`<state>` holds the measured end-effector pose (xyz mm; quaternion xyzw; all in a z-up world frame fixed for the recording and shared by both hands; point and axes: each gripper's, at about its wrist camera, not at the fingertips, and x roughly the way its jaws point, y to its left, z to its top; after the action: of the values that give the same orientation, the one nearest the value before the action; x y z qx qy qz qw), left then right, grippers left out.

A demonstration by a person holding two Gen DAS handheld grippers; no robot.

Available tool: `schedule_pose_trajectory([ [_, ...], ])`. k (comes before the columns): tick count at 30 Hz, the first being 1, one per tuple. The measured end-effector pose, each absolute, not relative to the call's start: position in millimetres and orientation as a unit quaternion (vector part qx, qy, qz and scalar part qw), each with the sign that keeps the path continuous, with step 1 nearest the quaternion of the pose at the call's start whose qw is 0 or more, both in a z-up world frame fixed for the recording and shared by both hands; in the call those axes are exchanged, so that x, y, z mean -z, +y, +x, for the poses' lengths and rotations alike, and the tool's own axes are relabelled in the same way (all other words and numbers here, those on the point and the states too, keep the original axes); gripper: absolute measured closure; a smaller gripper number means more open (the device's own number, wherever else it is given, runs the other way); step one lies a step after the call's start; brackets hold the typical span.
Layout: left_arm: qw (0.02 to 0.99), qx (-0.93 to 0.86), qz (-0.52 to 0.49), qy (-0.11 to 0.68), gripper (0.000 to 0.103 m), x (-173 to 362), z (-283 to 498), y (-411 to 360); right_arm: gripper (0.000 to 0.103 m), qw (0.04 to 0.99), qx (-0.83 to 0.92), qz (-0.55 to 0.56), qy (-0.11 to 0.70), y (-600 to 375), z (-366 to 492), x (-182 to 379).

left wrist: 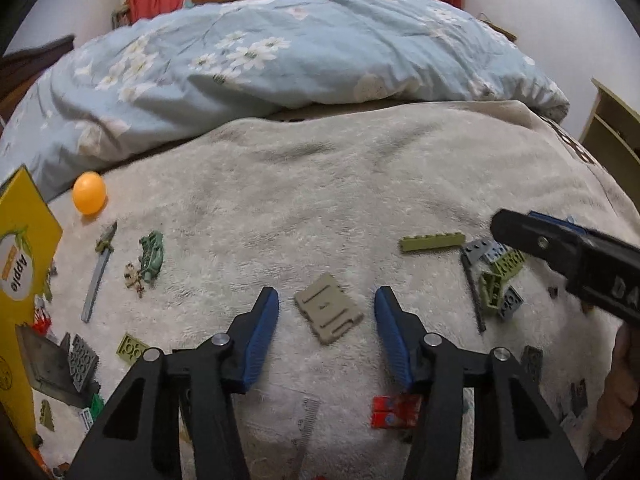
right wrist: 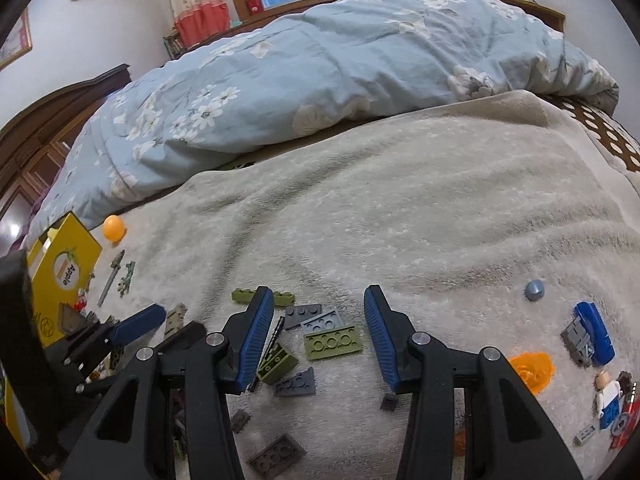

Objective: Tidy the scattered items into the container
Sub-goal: 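Move the left tool down toward the tan plate on the blanket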

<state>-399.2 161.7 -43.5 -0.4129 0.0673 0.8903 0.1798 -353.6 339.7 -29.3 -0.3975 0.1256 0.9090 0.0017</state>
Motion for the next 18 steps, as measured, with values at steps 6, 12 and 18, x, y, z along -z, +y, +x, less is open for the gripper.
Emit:
schedule_pose_trajectory([
  [6,0.19,-0.885,-0.419,0.07,0.053,47,-402,165,0.055,0.002,-0.913,-0.389,0.123,336,-353,28],
  [12,0.195,-0.884,-0.42,0.071,0.051,48,-402,166,0.055,-0.005,-0.912,-0.392,0.119,329,-355,31],
  [18,0.202,-0.885,-0.417,0.053,0.066,47,-404,160,0.055,-0.005,-0.914,-0.386,0.127,331,-354,30],
])
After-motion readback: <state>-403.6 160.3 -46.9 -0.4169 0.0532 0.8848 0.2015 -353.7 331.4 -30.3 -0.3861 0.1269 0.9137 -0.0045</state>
